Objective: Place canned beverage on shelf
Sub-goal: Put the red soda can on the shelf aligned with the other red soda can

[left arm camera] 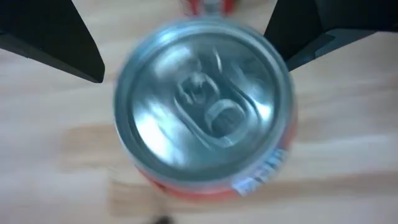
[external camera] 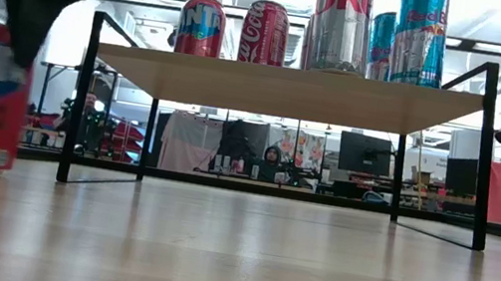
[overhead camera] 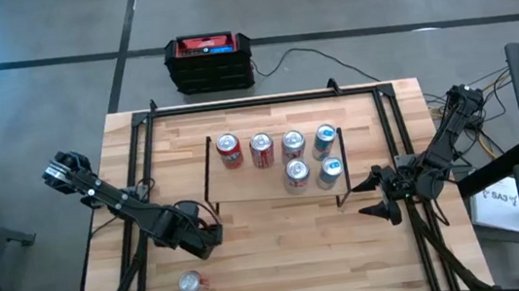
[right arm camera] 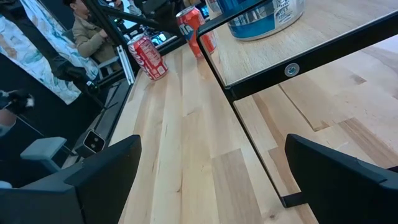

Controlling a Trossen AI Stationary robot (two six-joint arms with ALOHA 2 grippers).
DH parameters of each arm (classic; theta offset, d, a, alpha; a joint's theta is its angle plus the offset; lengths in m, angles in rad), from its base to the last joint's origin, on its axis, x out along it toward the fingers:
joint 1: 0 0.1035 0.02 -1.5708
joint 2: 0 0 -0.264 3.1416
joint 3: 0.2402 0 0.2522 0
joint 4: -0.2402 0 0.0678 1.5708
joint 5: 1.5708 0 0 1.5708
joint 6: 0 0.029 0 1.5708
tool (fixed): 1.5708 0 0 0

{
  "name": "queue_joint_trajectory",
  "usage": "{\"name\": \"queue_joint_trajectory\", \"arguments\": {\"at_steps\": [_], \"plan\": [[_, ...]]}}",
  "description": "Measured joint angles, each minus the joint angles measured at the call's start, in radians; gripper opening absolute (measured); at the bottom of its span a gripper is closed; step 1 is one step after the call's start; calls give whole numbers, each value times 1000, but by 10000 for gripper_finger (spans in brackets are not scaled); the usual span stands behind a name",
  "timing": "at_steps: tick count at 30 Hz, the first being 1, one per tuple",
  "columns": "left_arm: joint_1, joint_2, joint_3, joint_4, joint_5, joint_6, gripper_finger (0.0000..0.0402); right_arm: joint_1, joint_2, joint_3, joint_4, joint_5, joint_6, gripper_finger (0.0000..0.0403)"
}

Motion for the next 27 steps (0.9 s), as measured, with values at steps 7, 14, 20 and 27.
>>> {"name": "queue_joint_trajectory", "arguments": {"at_steps": [7, 14, 20, 27], "plan": [[-4, 0, 1, 37, 10, -63, 400, 0, 0, 0, 0, 0, 0, 384], [-93, 11, 1, 40, -140, -168, 400, 0, 0, 0, 0, 0, 0, 384], [-179, 83, 20, -23, -252, -291, 400, 0, 0, 0, 0, 0, 0, 384], [-252, 285, 213, -309, -401, -356, 400, 0, 0, 0, 0, 0, 0, 384]]}}
